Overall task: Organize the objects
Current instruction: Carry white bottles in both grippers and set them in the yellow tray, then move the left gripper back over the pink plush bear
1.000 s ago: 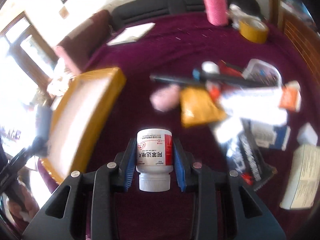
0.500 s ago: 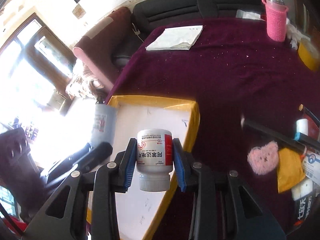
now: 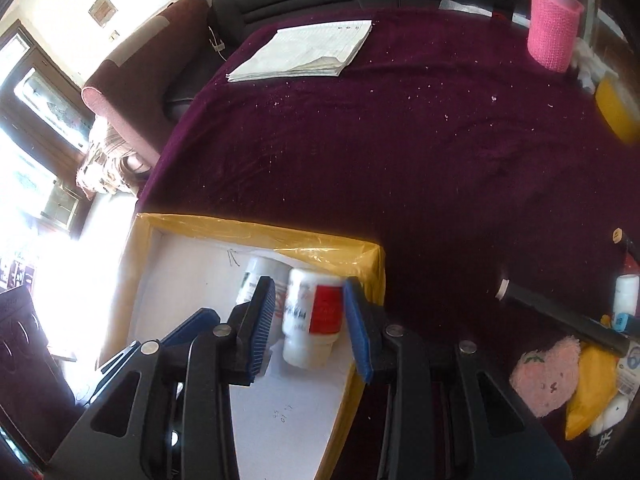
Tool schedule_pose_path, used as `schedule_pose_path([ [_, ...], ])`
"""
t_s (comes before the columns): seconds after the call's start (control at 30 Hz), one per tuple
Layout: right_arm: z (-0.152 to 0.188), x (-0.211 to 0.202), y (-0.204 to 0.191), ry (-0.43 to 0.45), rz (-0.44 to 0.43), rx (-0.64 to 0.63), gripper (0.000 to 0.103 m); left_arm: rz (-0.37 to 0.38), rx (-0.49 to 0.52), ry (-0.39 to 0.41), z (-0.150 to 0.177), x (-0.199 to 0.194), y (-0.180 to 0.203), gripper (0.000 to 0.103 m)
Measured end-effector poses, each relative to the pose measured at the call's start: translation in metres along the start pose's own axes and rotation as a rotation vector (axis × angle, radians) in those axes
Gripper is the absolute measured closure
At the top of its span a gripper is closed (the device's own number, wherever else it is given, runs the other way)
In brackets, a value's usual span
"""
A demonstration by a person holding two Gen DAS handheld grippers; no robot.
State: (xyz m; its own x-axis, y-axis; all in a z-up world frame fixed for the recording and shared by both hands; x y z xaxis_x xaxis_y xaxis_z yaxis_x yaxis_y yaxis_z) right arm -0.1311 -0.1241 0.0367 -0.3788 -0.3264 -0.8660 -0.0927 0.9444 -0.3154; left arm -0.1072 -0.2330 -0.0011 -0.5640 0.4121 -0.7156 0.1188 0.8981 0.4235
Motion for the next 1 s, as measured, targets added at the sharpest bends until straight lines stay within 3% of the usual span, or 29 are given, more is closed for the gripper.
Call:
schedule_pose_path([
  [0.07,-0.001,-0.009,0.002,0.025,0.003,0.002,0.070,-0.007,-0.020,0.012,-0.002,-0.005,-0.001,0.047],
  [0.17,0.000,-0.041,0.009,0.111,0.003,-0.011,0.070,-0.006,-0.067,0.026,0.006,-0.020,-0.006,0.047],
  [0.33,0.019,-0.099,0.037,0.227,0.011,-0.040,0.057,0.001,-0.163,0.004,0.046,-0.024,-0.019,0.046],
  [0.4,0.030,-0.116,0.050,0.250,0.008,-0.030,0.057,0.022,-0.205,-0.013,0.059,-0.022,-0.022,0.046],
  [0.53,0.052,-0.149,0.087,0.279,0.008,0.021,0.057,0.062,-0.228,0.032,0.066,-0.042,-0.026,0.046],
  [0.6,0.061,-0.170,0.112,0.324,0.036,0.040,0.057,0.045,-0.195,0.058,0.060,-0.057,-0.020,0.046],
  [0.67,0.070,-0.192,0.131,0.394,0.079,0.037,0.038,0.046,-0.130,0.110,0.050,-0.080,-0.002,0.046],
  [0.7,0.074,-0.200,0.139,0.415,0.097,0.029,0.018,0.049,-0.074,0.145,0.045,-0.093,0.016,0.043],
  [0.8,0.083,-0.209,0.170,0.444,0.160,0.054,0.016,0.017,0.084,0.170,0.033,-0.105,0.076,0.028],
  [1.0,0.098,-0.209,0.242,0.560,0.145,0.218,0.017,-0.029,0.281,0.055,0.044,-0.045,0.170,0.028],
])
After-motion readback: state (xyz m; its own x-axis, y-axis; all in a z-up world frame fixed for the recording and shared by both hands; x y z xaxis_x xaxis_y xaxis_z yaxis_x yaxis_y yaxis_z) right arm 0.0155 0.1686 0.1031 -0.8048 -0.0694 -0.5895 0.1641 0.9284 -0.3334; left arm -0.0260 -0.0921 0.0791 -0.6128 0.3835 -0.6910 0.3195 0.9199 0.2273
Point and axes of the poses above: each gripper's, at about its wrist camera, not at the fingertips, and x roughly the way its jaws point, y to its right, z to its underside, the point moved 5 cm from there along x, roughly the way its jaws point, and after that the axes turned 3 degrees about x, right-handed, at the moved point
